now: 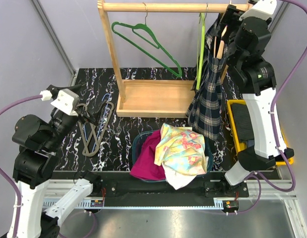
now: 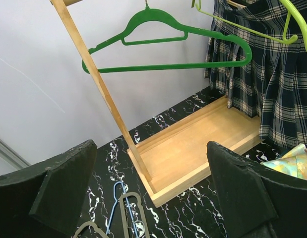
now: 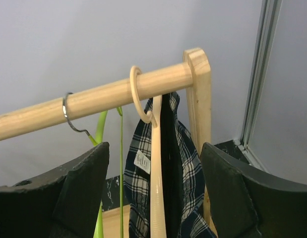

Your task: Remove the skirt from the hanger

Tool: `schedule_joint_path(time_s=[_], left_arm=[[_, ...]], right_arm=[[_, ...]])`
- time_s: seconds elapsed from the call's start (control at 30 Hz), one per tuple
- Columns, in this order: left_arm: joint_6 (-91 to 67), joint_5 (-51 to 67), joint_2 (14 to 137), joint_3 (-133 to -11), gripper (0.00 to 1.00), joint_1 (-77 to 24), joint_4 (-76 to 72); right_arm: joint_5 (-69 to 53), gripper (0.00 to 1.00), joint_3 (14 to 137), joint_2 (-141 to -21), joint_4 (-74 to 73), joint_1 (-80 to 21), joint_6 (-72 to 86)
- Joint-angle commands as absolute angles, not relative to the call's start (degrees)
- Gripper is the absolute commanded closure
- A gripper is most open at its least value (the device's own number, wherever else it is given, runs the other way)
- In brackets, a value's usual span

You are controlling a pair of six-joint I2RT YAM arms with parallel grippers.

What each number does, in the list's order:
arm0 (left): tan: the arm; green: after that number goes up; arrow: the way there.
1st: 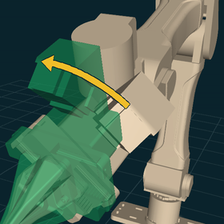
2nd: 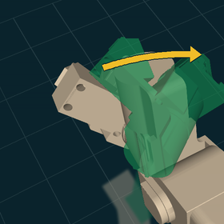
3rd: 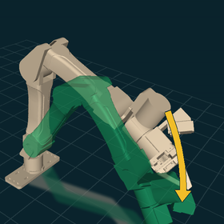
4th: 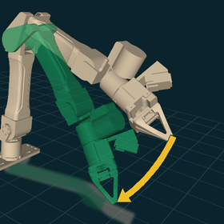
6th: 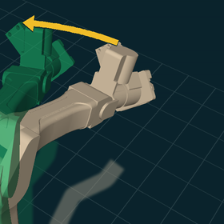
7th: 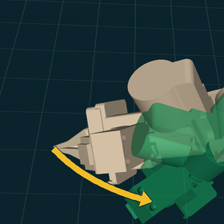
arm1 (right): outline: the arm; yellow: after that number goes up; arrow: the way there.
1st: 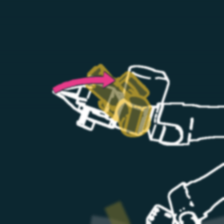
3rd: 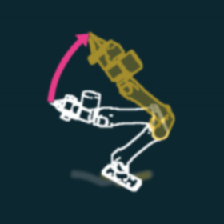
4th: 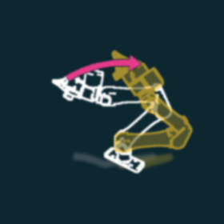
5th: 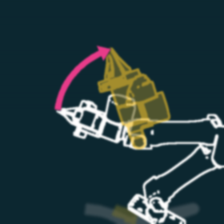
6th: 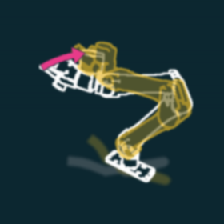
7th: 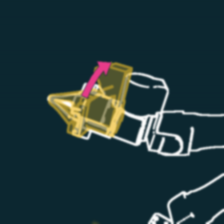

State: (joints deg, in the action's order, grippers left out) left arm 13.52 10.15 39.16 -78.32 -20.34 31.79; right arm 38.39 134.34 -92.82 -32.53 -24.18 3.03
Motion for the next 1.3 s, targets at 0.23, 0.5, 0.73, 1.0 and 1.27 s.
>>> schedule_joint_path(time_s=[0.23,0.5,0.73,1.0,1.27], left_arm=[[13.01,10.46,40.25,-79.54,0.01,-20.13,28.92],[13.01,11.08,42.44,-81.73,0.02,-20.13,29.35],[12.83,10.81,43.16,-82.44,0.03,-20.13,29.44],[13.36,10.11,43.24,-82.79,0.03,-20.13,29.44],[13.10,9.93,42.63,-81.74,0.03,-20.13,29.09]], right_arm=[[26.81,0.27,126.21,-92.55,-38.76,-18.55,13.18],[25.14,0.37,125.25,-93.08,-38.85,-17.75,13.27],[24.35,0.78,124.63,-93.25,-38.94,-16.44,13.18],[23.82,0.94,129.63,-95.00,-38.76,-15.91,8.89],[23.82,1.00,135.70,-93.70,-31.30,-15.91,4.57]])
